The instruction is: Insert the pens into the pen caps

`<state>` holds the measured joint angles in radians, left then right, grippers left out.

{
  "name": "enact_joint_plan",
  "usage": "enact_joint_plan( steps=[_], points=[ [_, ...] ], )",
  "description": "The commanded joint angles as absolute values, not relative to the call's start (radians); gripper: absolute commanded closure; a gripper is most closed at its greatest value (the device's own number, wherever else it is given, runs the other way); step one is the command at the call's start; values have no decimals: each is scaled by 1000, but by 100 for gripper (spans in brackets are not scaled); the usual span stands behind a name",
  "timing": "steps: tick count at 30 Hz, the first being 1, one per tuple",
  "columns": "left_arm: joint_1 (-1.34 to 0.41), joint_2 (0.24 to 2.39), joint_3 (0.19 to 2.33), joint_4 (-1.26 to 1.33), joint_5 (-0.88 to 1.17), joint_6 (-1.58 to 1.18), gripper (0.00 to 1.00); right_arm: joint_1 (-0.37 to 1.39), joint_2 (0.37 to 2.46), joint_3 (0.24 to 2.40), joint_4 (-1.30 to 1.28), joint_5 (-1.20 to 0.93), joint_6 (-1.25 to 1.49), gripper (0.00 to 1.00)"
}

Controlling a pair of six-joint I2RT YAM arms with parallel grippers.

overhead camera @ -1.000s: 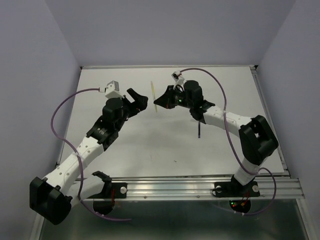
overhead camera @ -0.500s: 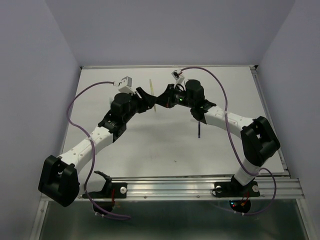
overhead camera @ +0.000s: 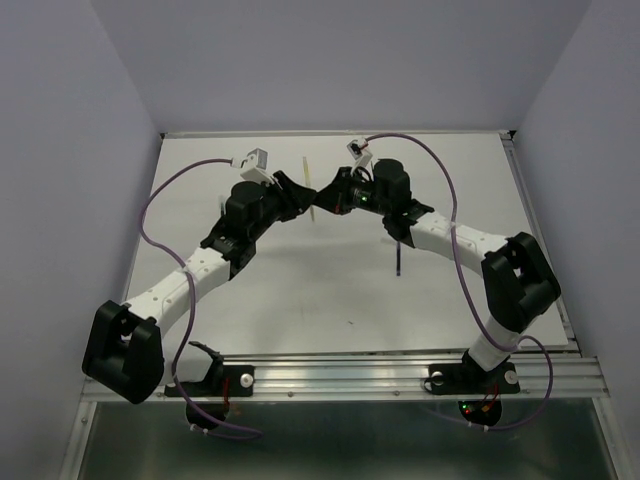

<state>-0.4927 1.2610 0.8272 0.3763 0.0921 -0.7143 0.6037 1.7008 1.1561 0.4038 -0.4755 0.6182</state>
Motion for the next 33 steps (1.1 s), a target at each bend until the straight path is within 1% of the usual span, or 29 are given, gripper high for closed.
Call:
enact_joint_plan(
  steps=[1,8,15,17,18,19,20,21,23,24,25,26,27,29,30,32,33],
  points=[
    [-465,1253,862,469,46,-738,53,626,1645,1135,448,-538,618,99],
    [-443,1250,848,489,61,-761,55,626,1621,1123,449,-541,620,99],
    [-443,1290,856,525,198,-739,56,635,1631,1141,460,-538,623,99],
    [-443,1301,851,535,235,-735,57,635,1637,1147,460,-540,624,99],
    [-443,1304,851,541,245,-730,64,635,1640,1150,460,-540,626,99],
    [-443,1307,851,543,256,-727,68,635,1644,1157,460,-538,627,99],
    [-443,1307,850,543,261,-727,80,635,1646,1160,460,-532,626,99],
    [-443,1305,850,543,261,-726,87,635,1646,1160,460,-526,626,99],
    [-443,1296,845,543,256,-726,98,635,1647,1161,456,-512,624,98],
    [-443,1292,844,543,252,-724,100,635,1647,1163,451,-508,626,90],
    [-443,1287,844,543,239,-719,100,635,1651,1164,439,-499,624,83],
    [-443,1281,845,531,227,-707,100,635,1652,1166,431,-489,620,74],
    [-442,1279,848,522,215,-700,100,635,1654,1166,422,-480,615,56],
    [-439,1287,880,439,166,-674,100,635,1649,1161,402,-451,612,45],
    [-431,1293,897,407,146,-646,100,635,1646,1160,393,-440,608,26],
    [-411,1327,960,324,97,-620,100,626,1635,1152,373,-395,603,11],
    [-388,1339,992,260,84,-586,100,626,1617,1137,367,-379,601,0]
  ],
)
